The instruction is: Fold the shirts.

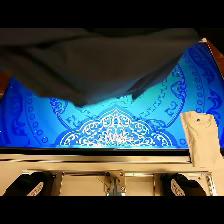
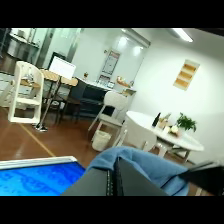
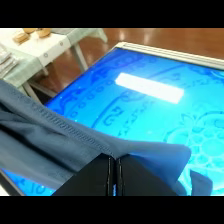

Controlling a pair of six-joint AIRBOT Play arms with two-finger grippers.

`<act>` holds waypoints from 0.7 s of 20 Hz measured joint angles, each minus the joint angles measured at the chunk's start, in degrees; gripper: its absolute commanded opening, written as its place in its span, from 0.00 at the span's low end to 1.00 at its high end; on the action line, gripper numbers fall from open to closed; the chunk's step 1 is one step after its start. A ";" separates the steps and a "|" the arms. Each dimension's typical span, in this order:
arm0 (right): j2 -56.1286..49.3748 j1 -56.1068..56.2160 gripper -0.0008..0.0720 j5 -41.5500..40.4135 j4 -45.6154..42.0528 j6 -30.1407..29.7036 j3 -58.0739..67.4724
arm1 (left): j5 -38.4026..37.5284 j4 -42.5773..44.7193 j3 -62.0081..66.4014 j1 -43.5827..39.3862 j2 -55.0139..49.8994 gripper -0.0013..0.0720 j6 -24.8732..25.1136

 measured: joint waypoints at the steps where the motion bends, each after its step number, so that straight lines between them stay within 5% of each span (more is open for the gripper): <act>1: 0.28 0.00 0.08 2.01 -0.52 1.40 0.72 | -3.28 2.51 0.24 0.11 0.70 0.07 -1.62; 8: 0.70 0.02 0.08 20.87 -3.67 15.02 -3.41 | -22.60 25.05 -5.97 0.42 1.77 0.07 -9.77; 14: 4.02 0.04 0.08 16.61 -6.14 18.29 -29.88 | -24.92 31.04 -16.00 0.39 -3.52 0.07 -11.21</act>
